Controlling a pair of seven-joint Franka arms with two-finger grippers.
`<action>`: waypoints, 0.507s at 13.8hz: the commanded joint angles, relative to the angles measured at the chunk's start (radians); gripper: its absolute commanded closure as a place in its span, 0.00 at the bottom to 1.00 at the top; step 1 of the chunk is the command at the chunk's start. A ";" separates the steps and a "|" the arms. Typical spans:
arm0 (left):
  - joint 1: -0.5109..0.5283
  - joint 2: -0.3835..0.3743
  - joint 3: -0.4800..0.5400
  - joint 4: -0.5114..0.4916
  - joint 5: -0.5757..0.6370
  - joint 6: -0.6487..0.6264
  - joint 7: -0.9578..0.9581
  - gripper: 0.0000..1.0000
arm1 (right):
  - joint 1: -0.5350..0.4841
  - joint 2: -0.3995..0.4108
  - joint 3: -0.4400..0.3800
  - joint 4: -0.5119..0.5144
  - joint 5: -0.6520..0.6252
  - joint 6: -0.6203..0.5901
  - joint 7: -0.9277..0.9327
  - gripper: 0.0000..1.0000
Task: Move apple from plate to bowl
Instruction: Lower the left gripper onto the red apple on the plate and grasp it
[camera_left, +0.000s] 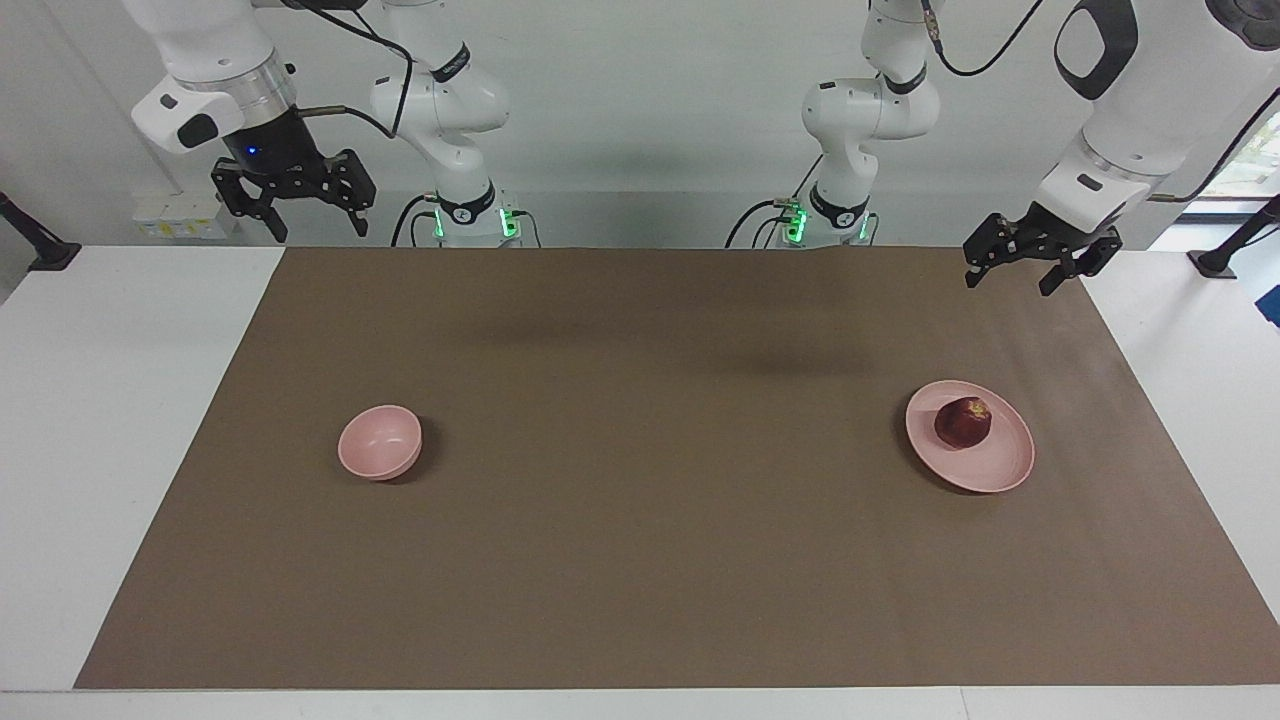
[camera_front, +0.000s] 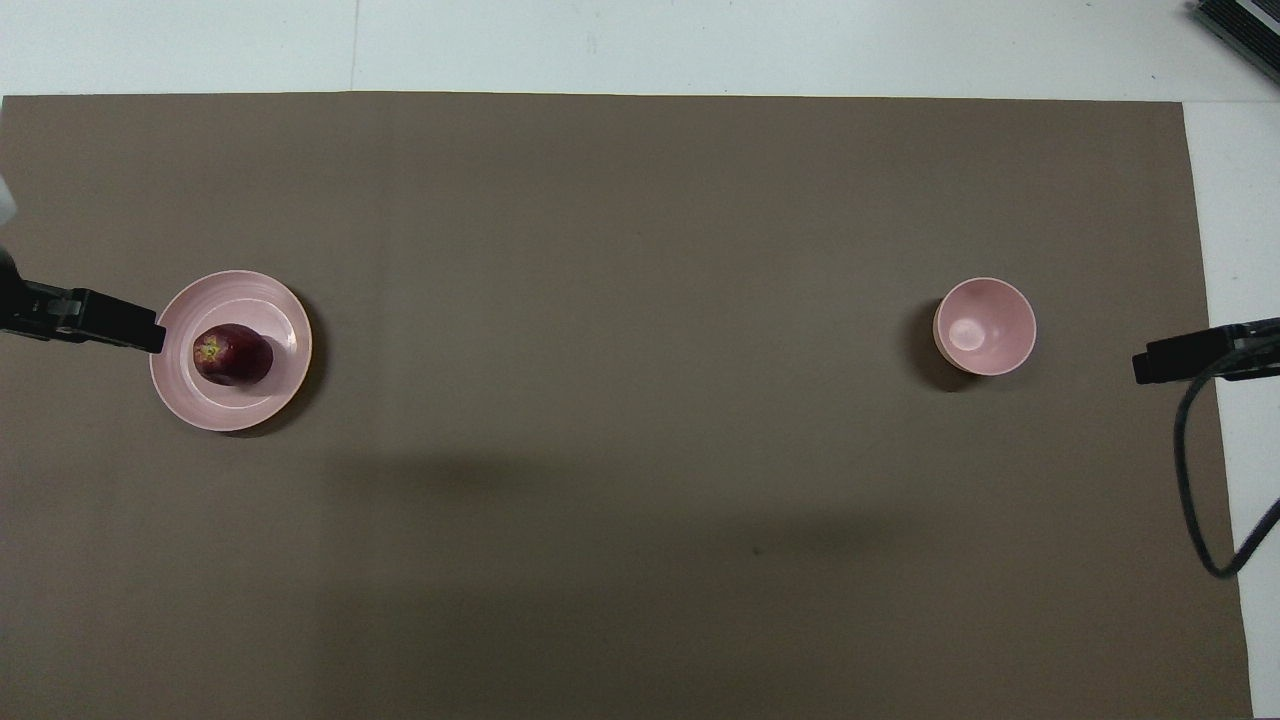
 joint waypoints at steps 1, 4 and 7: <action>0.004 -0.027 0.001 -0.092 0.014 0.090 0.034 0.00 | -0.010 -0.017 0.004 -0.016 0.007 0.002 -0.029 0.00; 0.025 -0.018 0.007 -0.153 0.014 0.169 0.118 0.00 | -0.010 -0.017 0.004 -0.016 0.007 0.002 -0.029 0.00; 0.045 0.023 0.007 -0.187 0.017 0.230 0.218 0.00 | -0.010 -0.017 0.004 -0.016 0.007 0.002 -0.029 0.00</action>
